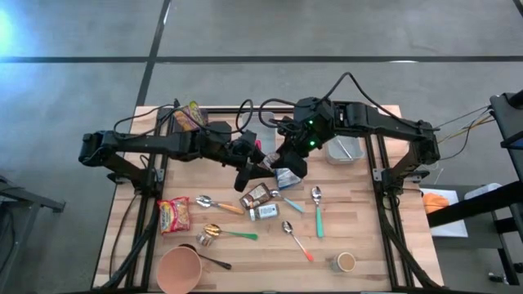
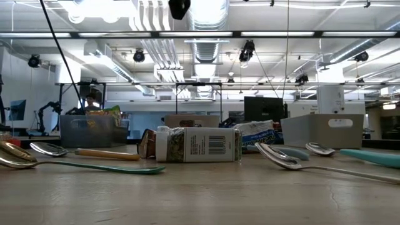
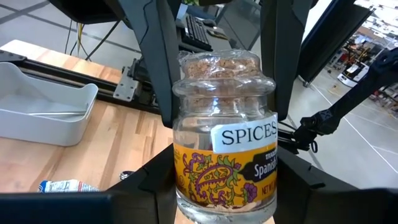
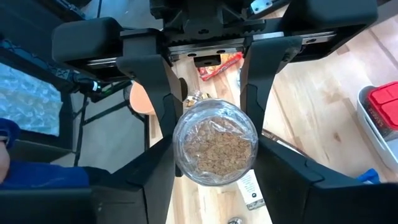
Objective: Pick & Place Food Item
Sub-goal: Put the right brown seasoning bottle into the left gray bin
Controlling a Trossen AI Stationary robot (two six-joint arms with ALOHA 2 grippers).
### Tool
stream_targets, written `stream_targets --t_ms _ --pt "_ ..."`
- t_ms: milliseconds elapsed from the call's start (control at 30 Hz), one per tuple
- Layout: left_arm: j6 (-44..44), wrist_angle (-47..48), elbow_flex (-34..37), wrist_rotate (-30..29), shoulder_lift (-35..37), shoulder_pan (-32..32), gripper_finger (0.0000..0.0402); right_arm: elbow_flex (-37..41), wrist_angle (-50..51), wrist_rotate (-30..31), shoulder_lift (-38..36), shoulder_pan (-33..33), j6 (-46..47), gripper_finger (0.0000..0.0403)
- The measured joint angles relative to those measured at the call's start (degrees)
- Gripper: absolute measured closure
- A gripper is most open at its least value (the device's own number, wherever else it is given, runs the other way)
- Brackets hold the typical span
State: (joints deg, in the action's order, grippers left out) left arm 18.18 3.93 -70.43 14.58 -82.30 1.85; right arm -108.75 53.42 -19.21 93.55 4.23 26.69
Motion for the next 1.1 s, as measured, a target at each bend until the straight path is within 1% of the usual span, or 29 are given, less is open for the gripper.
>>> stream_targets --t_ms 233,600,833,900,1033,1100 --pt "-0.99 -0.22 0.0 0.4 0.0 -0.09 0.0224 0.0 -0.28 -0.84 -0.01 -0.04 -0.19 0.0181" --pt "-0.58 -1.82 -0.02 0.16 0.0 -0.06 0.0224 0.0 -0.47 -1.0 0.05 -0.04 -1.05 0.0177" --pt "-0.31 -4.87 -0.02 -0.01 0.0 -0.04 0.0224 0.0 -4.71 -0.27 -0.3 -0.04 -0.78 0.0177" --pt "-0.04 -6.82 -0.02 -0.07 0.0 -0.04 0.0224 0.0 -5.15 0.55 -0.88 0.04 -0.75 0.0177" --pt "0.28 -10.72 -0.02 -1.5 0.0 0.0 0.0224 -0.11 -5.91 4.44 -2.39 0.02 -0.72 0.0177" --pt "0.28 -11.42 -0.04 -1.92 0.0 0.02 0.0224 -0.11 -6.43 4.71 -3.15 0.05 -0.76 0.0177"
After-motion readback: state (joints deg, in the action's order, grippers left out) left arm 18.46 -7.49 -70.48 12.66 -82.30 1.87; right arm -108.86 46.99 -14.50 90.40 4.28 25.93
